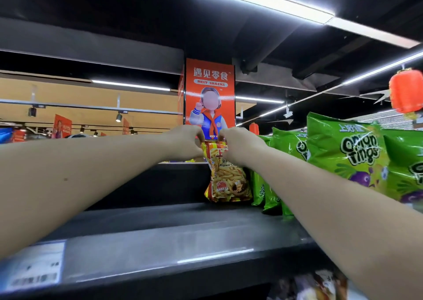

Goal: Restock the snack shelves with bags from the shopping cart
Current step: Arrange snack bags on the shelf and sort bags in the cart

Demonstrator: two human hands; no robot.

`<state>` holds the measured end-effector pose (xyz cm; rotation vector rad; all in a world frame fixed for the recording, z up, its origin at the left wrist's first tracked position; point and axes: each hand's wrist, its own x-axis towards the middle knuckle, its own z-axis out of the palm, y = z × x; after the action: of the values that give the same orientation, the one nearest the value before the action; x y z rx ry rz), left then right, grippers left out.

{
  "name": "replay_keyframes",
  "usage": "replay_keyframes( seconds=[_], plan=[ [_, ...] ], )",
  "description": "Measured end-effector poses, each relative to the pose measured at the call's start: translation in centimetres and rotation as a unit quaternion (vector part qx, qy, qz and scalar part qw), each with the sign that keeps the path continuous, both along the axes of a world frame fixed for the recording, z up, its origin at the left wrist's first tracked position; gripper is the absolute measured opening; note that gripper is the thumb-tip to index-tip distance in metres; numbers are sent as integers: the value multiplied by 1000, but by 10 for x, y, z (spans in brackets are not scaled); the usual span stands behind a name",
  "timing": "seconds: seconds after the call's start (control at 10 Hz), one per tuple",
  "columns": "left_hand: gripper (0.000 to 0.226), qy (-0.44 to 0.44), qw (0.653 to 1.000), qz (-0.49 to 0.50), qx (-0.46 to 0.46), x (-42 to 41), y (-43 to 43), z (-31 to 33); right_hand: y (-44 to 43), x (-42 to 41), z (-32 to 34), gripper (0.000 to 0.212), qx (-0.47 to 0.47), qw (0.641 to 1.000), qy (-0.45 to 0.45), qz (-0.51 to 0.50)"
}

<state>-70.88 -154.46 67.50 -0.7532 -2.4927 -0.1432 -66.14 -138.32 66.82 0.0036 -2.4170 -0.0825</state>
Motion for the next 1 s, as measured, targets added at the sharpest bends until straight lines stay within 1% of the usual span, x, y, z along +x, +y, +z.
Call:
replay_keyframes(
  seconds=[0.1, 0.2, 0.3, 0.4, 0.5, 0.6, 0.7, 0.9, 1.0],
  plan=[
    [41, 50, 998, 24, -41, 33, -6, -6, -6, 17, -7, 34, 95, 994, 55, -27],
    [41, 97, 994, 29, -41, 46, -7, -9, -11, 37, -19, 36, 132, 985, 98, -49],
    [36, 162, 986, 24, -38, 61, -7, -10, -13, 57, -26, 35, 132, 979, 148, -41],
    [29, 211, 977, 14, -4, 80, -7, -11, -13, 76, -30, 30, 139, 973, 184, -34],
    [30, 260, 965, 5, 18, 102, 3, -18, -10, 101, -37, 28, 157, 960, 228, -43],
    [29, 271, 962, 4, 45, 127, 22, -28, 1, 132, -42, 29, 173, 949, 256, -63],
    [29, 270, 959, -17, 88, 158, 55, -33, 24, 167, -43, 32, 170, 942, 274, -97],
    [28, 275, 939, -94, 185, 251, 161, -37, 109, 265, -49, 35, 163, 933, 279, -160],
    [27, 259, 936, -124, 206, 304, 232, -46, 162, 322, -57, 30, 171, 926, 262, -210]
  ],
)
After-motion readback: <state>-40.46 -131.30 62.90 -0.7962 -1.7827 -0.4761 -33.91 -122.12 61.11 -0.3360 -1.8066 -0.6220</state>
